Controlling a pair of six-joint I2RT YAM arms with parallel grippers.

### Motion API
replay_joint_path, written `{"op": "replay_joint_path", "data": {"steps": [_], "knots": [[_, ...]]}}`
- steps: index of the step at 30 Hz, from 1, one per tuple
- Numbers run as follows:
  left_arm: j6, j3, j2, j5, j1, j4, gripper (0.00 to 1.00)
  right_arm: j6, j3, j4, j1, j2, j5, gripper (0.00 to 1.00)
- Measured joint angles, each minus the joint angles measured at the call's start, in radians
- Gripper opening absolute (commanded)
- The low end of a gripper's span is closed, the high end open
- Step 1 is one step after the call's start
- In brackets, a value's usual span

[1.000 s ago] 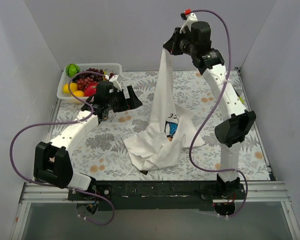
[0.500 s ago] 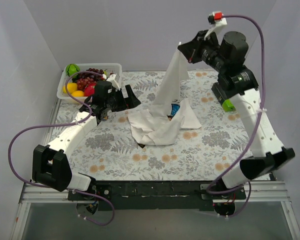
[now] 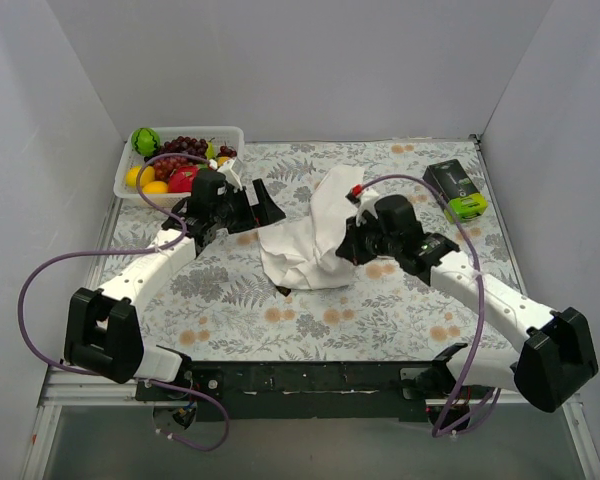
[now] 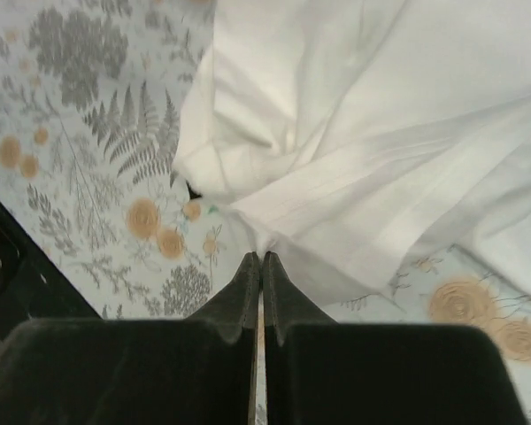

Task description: Pin the brooch onto the clothing

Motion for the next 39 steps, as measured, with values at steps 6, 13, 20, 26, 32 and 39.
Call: {"op": "replay_joint_path", "data": {"steps": [6,13,20,26,32,39], "knots": [[-0.015,-0.042,-0.004,0.029,0.000,0.005,0.98,-0.002,-0.148,0.028,0.202,0.029,-0.013,0.15],[-0.011,-0.098,-0.053,0.041,0.000,-0.010,0.98,0.022,-0.149,0.119,0.294,0.118,-0.093,0.78],[0.010,-0.130,-0.110,0.054,-0.005,-0.054,0.98,0.019,-0.074,0.145,0.290,0.044,-0.026,0.87],[0.021,-0.138,-0.112,0.040,-0.111,-0.068,0.98,0.021,0.018,0.139,0.209,-0.022,0.087,0.87],[0.018,-0.128,-0.059,-0.068,-0.348,-0.087,0.98,0.056,-0.032,0.114,0.018,-0.098,0.152,0.87],[-0.023,-0.017,0.094,-0.298,-0.549,-0.174,0.96,0.080,-0.115,0.084,-0.182,-0.211,0.192,0.86]]}}
